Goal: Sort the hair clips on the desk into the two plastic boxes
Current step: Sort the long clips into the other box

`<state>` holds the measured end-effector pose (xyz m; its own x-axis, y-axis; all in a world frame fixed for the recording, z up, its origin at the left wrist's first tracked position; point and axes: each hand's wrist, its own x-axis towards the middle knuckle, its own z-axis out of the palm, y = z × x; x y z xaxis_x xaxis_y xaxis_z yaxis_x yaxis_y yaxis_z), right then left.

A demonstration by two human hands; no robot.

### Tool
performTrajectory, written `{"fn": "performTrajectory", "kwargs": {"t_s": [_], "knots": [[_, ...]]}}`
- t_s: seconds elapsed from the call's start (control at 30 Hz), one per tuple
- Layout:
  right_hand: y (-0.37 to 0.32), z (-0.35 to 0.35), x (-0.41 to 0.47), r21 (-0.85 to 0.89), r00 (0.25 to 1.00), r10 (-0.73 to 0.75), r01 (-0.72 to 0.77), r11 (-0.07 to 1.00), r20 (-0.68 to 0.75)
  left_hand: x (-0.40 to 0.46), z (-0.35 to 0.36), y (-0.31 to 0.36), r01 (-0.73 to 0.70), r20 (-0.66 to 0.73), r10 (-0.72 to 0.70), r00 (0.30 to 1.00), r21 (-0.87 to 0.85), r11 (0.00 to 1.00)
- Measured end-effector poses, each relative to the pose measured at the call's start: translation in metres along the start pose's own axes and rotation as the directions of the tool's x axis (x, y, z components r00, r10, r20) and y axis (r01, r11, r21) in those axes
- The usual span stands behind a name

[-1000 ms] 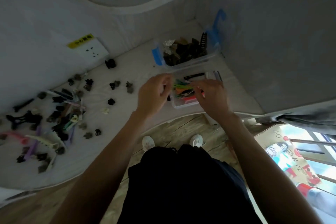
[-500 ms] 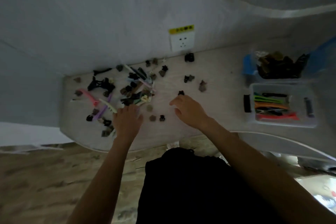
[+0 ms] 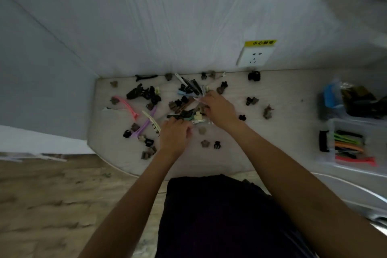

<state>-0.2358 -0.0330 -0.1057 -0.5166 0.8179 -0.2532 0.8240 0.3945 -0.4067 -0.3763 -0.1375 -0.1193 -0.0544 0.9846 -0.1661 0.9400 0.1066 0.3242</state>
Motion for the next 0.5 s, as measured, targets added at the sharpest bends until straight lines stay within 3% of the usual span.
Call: {"fn": "performTrajectory", "kwargs": {"t_s": [0.23,0.33,0.4,0.5], "knots": [[0.034,0.003,-0.031,0.117,0.984,0.160,-0.150,0.982,-0.077,0.015,-0.012,-0.001,0.057,-0.127,-0.111,0.986,-0.369,0.928],[0.040,-0.001,-0.037,0.228,0.959,0.249,-0.214,0.950,-0.137,0.041,-0.011,0.011,0.078,-0.107,-0.126,0.986,-0.373,0.924],[0.042,-0.004,-0.040,0.308,0.928,0.340,-0.281,0.909,-0.154,0.060,-0.011,0.021,0.040,-0.067,-0.068,0.995,-0.358,0.933],[0.041,-0.004,-0.041,0.281,0.922,0.374,-0.334,0.900,-0.099,0.083,-0.009,0.031,-0.038,0.055,0.053,0.997,-0.252,0.967]]}}
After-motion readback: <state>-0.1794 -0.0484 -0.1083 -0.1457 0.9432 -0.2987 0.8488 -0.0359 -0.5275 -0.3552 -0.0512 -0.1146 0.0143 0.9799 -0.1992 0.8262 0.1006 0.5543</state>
